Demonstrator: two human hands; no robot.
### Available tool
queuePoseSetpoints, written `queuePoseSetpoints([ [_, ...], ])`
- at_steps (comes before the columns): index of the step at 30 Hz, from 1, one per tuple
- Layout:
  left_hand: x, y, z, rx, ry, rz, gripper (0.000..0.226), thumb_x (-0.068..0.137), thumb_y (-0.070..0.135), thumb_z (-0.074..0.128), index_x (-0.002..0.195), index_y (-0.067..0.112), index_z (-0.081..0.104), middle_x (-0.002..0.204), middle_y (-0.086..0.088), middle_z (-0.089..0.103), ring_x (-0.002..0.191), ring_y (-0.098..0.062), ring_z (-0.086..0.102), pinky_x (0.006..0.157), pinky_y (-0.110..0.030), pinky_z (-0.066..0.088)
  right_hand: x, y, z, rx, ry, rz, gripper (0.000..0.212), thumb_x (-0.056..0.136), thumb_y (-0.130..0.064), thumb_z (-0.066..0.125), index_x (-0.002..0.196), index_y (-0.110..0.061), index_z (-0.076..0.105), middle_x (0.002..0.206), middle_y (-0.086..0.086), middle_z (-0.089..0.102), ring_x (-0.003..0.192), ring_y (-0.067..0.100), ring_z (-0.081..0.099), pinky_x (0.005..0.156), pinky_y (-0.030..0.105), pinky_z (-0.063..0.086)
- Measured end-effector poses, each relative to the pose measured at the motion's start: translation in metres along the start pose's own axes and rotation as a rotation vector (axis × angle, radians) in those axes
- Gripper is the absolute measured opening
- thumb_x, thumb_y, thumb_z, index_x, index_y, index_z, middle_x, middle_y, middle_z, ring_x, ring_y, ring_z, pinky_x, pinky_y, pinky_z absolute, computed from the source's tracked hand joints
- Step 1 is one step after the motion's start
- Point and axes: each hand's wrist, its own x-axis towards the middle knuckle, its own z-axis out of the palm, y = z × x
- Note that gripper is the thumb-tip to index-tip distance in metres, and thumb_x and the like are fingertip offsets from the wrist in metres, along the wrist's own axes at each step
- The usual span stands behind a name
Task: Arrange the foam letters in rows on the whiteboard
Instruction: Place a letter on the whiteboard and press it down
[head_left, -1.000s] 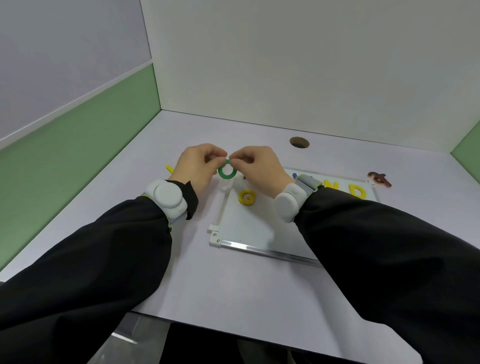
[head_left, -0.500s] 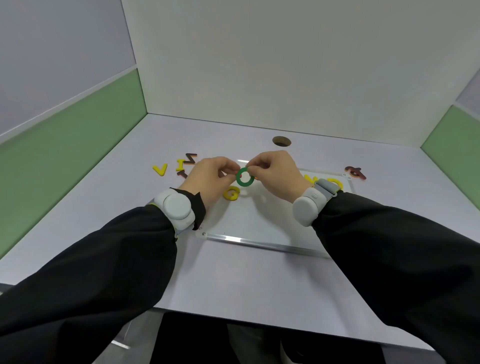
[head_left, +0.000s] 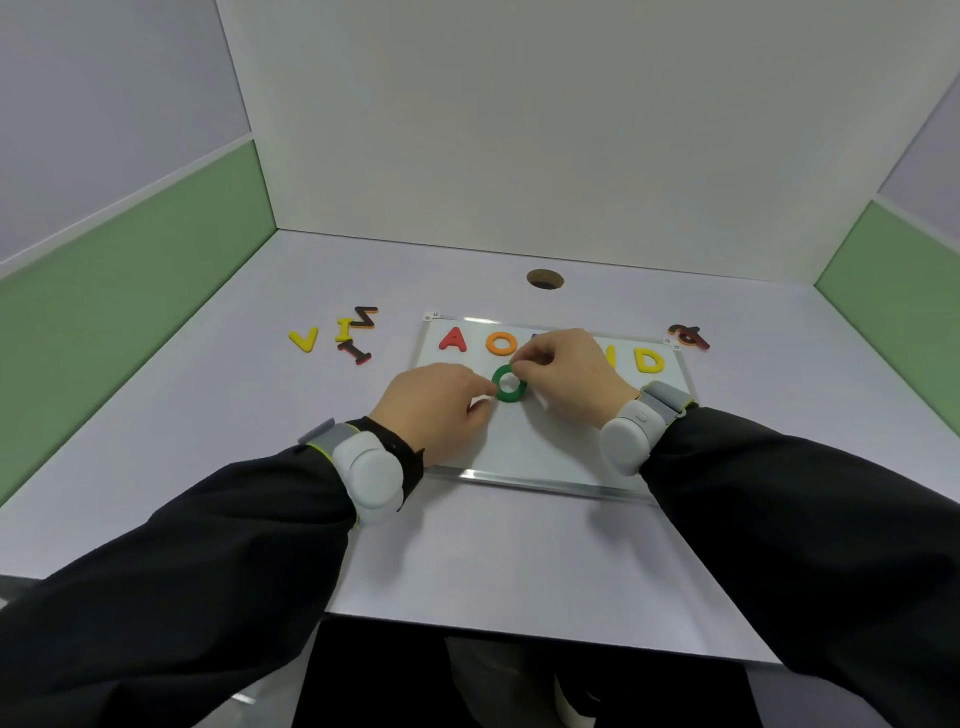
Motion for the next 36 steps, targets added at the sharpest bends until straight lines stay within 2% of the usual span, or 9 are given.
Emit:
queuePoseSetpoints([
  [2,-0.005,0.003,0.002,0.121,0.000,0.043,0.032,0.099,0.036,0.034,0.106,0.034,0.065,0.084,0.004,0.063,0.081,-0.022,0.061,0.062,-0.031,0.046,-0.001,0.000,0.000,-0.012,-0.003,0.003,0.014,0.085,-0.018,0.063,0.085,-0.019,0.077,0.087,-0.005,0.074,0.080,0.009,0.063,0.068,0.017,0.044],
  [5,-0.010,0.008,0.005,0.239,-0.018,0.075,0.032,0.100,0.035,0.030,0.111,0.029,0.060,0.076,0.004,0.058,0.066,-0.021,0.052,0.049,-0.028,0.031,-0.001,-0.001,0.001,-0.023,-0.010,0.010,0.014,0.085,-0.019,0.063,0.087,-0.016,0.078,0.087,-0.004,0.073,0.080,0.011,0.063,0.069,0.019,0.044],
  [7,-0.012,0.010,0.006,0.275,-0.028,0.079,0.031,0.100,0.035,0.029,0.116,0.026,0.055,0.075,0.004,0.054,0.063,-0.021,0.049,0.050,-0.028,0.028,-0.001,-0.002,0.003,-0.035,-0.020,0.007,0.015,0.086,-0.020,0.063,0.089,-0.016,0.078,0.088,-0.004,0.073,0.080,0.010,0.062,0.069,0.020,0.045],
  [13,-0.013,0.012,0.009,0.275,-0.036,0.040,0.031,0.099,0.034,0.031,0.120,0.024,0.051,0.075,0.002,0.054,0.063,-0.023,0.051,0.057,-0.029,0.037,-0.001,-0.004,0.006,-0.059,-0.003,-0.007,0.018,0.089,-0.020,0.061,0.092,-0.012,0.078,0.089,-0.002,0.073,0.081,0.012,0.062,0.068,0.019,0.043],
  [19,-0.017,0.010,0.010,0.246,-0.011,0.001,0.029,0.098,0.034,0.031,0.115,0.024,0.052,0.073,0.002,0.055,0.061,-0.023,0.052,0.056,-0.029,0.039,0.000,-0.007,0.010,-0.067,0.006,-0.025,0.016,0.090,-0.021,0.062,0.090,-0.016,0.077,0.081,-0.008,0.066,0.070,0.002,0.053,0.063,0.011,0.035],
  [22,-0.016,0.011,0.010,0.245,-0.012,-0.001,0.029,0.098,0.033,0.031,0.115,0.023,0.052,0.073,0.002,0.055,0.062,-0.023,0.052,0.055,-0.029,0.038,-0.001,-0.007,0.010,-0.055,-0.019,0.000,0.019,0.092,-0.021,0.060,0.099,-0.017,0.077,0.089,-0.009,0.066,0.079,0.006,0.055,0.069,0.014,0.039],
  [26,-0.017,0.011,0.010,0.237,-0.017,-0.006,0.028,0.097,0.032,0.032,0.116,0.023,0.052,0.072,0.002,0.056,0.061,-0.023,0.052,0.054,-0.028,0.035,0.000,-0.008,0.009,-0.064,-0.050,0.035,0.030,0.092,-0.009,0.052,0.107,-0.017,0.076,0.100,-0.006,0.066,0.093,0.011,0.058,0.083,0.019,0.040],
  [30,-0.016,0.010,0.010,0.230,-0.011,0.002,0.027,0.098,0.033,0.032,0.114,0.023,0.051,0.071,0.001,0.057,0.060,-0.024,0.053,0.054,-0.028,0.037,0.001,-0.008,0.010,-0.069,-0.061,0.047,0.036,0.089,-0.005,0.048,0.106,-0.019,0.077,0.110,-0.003,0.070,0.098,0.012,0.059,0.086,0.020,0.041],
  [36,-0.016,0.010,0.011,0.224,-0.018,-0.008,0.030,0.098,0.034,0.032,0.118,0.025,0.052,0.075,0.001,0.059,0.062,-0.023,0.053,0.055,-0.028,0.035,0.001,-0.007,0.011,-0.080,-0.071,0.053,0.038,0.088,-0.005,0.048,0.107,-0.019,0.077,0.110,-0.003,0.072,0.095,0.012,0.060,0.084,0.018,0.041],
])
